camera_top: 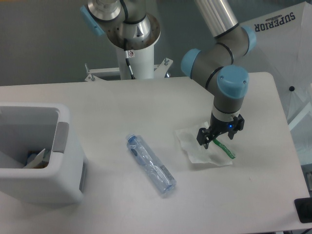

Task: Place the trash in the trash can
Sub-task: 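Lower the gripper and close it on the tissue's green strip, then lift the tissue and carry it over the white bin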

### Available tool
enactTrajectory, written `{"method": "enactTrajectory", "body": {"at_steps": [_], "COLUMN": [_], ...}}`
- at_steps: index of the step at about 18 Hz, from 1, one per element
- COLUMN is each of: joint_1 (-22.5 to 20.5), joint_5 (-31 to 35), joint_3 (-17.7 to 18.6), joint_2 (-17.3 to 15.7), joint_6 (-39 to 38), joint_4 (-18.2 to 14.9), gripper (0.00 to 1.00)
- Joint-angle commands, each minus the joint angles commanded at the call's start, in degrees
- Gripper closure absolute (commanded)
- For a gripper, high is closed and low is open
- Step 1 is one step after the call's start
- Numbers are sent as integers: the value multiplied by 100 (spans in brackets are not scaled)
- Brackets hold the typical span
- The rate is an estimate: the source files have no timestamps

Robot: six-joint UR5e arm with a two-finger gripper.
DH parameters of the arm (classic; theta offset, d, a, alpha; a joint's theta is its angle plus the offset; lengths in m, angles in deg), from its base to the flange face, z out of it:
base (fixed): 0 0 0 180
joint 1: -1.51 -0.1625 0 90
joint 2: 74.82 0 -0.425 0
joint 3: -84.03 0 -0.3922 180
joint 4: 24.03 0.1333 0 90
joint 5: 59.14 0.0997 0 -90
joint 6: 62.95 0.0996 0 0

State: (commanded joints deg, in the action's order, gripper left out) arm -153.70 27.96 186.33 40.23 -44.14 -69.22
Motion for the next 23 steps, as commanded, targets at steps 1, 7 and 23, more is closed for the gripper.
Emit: {"method": "enactTrajectory", "body": {"at_steps": [1, 7, 23], "joint_1": [0, 17, 97], "joint_5": [0, 0, -1200], "joint_3": [53, 80, -631], "joint_2": [0, -26, -597], "joint_6": [9, 9, -52], "joint_4": [62, 89, 71], "gripper": [6, 54, 100]}}
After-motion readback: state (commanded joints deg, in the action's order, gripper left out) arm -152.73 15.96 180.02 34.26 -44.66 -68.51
